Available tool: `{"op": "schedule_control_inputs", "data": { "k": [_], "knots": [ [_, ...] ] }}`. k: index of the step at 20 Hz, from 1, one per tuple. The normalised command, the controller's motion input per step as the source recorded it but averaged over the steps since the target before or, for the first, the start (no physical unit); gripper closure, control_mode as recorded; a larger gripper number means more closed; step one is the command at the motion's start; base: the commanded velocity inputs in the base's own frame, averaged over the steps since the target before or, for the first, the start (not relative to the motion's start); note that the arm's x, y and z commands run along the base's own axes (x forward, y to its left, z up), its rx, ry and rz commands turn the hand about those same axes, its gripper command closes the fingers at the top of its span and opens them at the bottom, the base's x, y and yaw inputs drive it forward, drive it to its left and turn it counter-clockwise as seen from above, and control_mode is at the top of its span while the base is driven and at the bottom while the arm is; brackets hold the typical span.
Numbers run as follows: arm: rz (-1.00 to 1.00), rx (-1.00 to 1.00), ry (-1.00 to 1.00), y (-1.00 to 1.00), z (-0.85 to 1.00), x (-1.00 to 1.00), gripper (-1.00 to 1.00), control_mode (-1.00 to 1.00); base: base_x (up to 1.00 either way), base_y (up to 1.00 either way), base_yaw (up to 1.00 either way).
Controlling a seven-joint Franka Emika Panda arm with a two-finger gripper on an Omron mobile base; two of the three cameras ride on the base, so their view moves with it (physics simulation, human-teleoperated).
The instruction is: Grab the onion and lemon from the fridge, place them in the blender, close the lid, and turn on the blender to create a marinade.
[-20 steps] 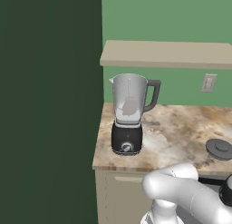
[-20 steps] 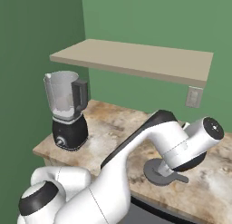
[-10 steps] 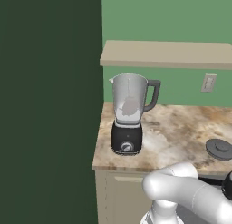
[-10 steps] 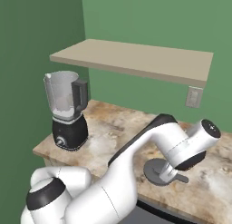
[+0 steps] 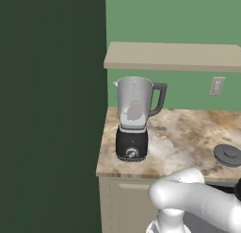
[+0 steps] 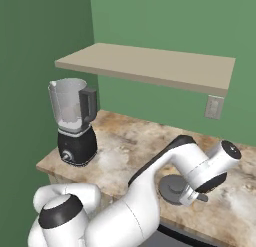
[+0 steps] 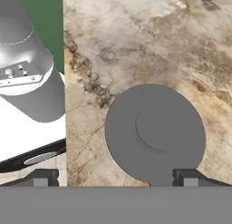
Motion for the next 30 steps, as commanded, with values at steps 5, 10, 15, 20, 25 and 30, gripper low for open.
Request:
{"op": "schedule_control_inputs", "data": {
  "k": [5,10,15,20,25,30],
  "knots": [
    [0.00,0.00,0.09,-0.33,-0.19,0.12,-1.00,-1.00,0.00,0.00,0.00],
    [0.00,0.00,0.10,-0.20,-0.09,0.13,-1.00,-1.00,0.00,0.00,0.00],
    [0.02,0.00,0.07,-0.07,-0.10,0.06,-1.00,-1.00,0.00,0.00,0.00],
    [0.01,0.00,0.02,0.00,-0.27,0.02,-1.00,-1.00,0.00,0.00,0.00],
    [0.00,0.00,0.00,0.00,-0.30,0.15,-1.00,-1.00,0.00,0.00,0.00],
    [0.00,0.00,0.00,0.00,-0.13,0.21,-1.00,-1.00,0.00,0.00,0.00]
  ]
}}
